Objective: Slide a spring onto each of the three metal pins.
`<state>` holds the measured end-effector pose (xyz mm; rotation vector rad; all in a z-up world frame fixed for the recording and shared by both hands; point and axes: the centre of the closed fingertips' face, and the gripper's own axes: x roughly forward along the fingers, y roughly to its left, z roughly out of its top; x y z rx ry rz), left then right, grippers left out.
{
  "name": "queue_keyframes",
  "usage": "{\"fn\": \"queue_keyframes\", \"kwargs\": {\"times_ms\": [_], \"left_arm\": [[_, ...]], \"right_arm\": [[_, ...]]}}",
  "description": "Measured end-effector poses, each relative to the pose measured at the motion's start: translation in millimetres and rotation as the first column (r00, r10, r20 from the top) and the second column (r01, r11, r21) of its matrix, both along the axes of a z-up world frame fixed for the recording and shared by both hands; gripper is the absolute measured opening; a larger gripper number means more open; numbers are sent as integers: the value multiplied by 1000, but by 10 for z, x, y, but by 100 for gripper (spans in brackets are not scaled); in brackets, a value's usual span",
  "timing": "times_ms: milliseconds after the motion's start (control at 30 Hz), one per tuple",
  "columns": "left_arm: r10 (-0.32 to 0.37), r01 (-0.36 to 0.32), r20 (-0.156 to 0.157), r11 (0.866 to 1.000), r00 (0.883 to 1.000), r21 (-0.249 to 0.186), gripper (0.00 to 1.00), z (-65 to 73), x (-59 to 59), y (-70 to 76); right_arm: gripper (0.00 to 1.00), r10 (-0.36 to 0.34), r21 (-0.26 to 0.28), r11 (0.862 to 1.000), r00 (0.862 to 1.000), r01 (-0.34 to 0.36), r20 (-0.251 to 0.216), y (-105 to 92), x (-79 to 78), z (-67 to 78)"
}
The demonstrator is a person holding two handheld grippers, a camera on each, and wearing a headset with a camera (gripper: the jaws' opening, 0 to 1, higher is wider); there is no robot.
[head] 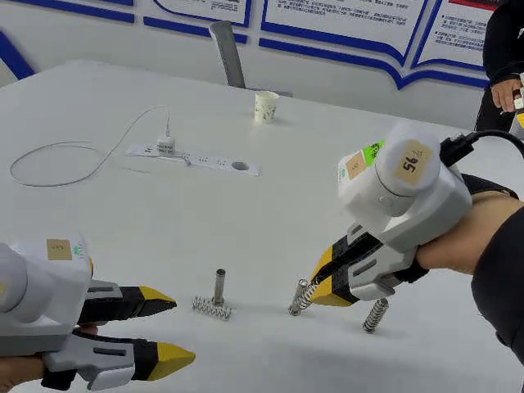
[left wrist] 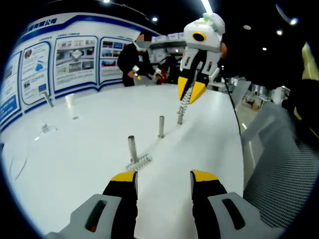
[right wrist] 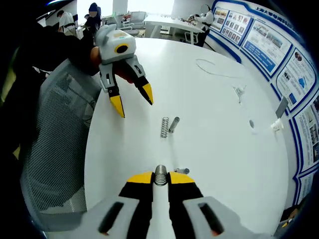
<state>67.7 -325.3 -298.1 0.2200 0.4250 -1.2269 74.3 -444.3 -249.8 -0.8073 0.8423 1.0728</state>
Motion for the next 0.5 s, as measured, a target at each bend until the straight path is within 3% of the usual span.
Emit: {"fn": "queue_keyframes", "kwargs": {"times_ms": [500], "left_arm": [[-1,1,0,1000,1000,0,43,-4,-9,-9]], "right_arm": [[12,-26,-36,999,1000,26,-10,-149,234,-9]]}}
